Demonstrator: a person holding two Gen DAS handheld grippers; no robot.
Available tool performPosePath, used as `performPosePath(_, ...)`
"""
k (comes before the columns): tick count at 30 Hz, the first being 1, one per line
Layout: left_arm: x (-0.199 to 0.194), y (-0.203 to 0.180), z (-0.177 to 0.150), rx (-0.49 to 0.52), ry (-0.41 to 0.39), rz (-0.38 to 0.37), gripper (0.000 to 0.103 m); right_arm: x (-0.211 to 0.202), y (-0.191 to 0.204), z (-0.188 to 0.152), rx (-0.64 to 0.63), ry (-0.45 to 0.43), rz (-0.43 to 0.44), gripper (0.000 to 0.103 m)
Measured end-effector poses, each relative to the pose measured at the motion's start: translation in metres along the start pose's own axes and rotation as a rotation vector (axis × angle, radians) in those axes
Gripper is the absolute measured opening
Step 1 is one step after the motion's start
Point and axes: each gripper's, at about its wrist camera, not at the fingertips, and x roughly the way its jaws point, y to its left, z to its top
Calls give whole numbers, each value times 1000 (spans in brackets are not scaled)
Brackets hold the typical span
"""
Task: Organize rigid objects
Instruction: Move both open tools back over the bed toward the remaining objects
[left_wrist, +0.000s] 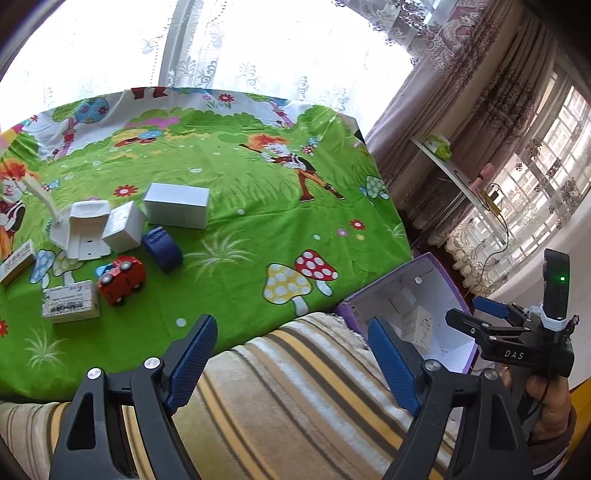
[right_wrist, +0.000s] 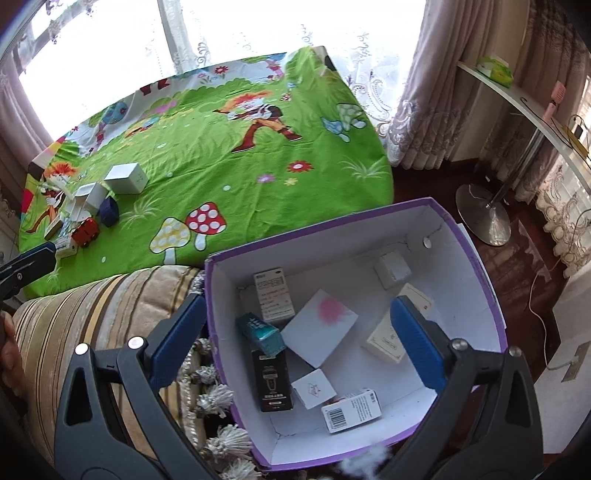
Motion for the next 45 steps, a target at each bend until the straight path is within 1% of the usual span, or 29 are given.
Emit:
performPosePath(4,-15,41,4,-63,-22,49,85,1,29,12,-49,-8,17,101)
performPosePath(9,-32,92,9,-148,-45,112,85,8,66,27,-117,2,49,101)
performPosePath(14,-45,135,19,-212,-66,171,85,17,105,43,-181,6,83,101)
performPosePath(18,-52,164,29,-273,-84,201,85,26,138,56,-235,8,112,101)
performPosePath(24,-54,212,39,-416,-74,242,85,38,178,73,-288,9,157,101)
performPosePath(29,-49,242,45,-498,-84,269,85,58,213,81,-332,39,204,101)
performPosePath(31,-44,251,47,-523,-82,274,85,71,227,84,-343,64,210,101)
performPosePath(33,-37,258,47,-538,-74,286,85,84,241,86,-340,95,238,101)
performPosePath(37,-26,270,42,-561,-58,292,85,109,267,86,-336,140,259,101)
performPosePath(40,-20,276,37,-571,-51,291,85,126,277,90,-298,174,277,101)
performPosePath(45,-16,282,36,-569,-51,286,85,144,292,92,-314,201,261,101)
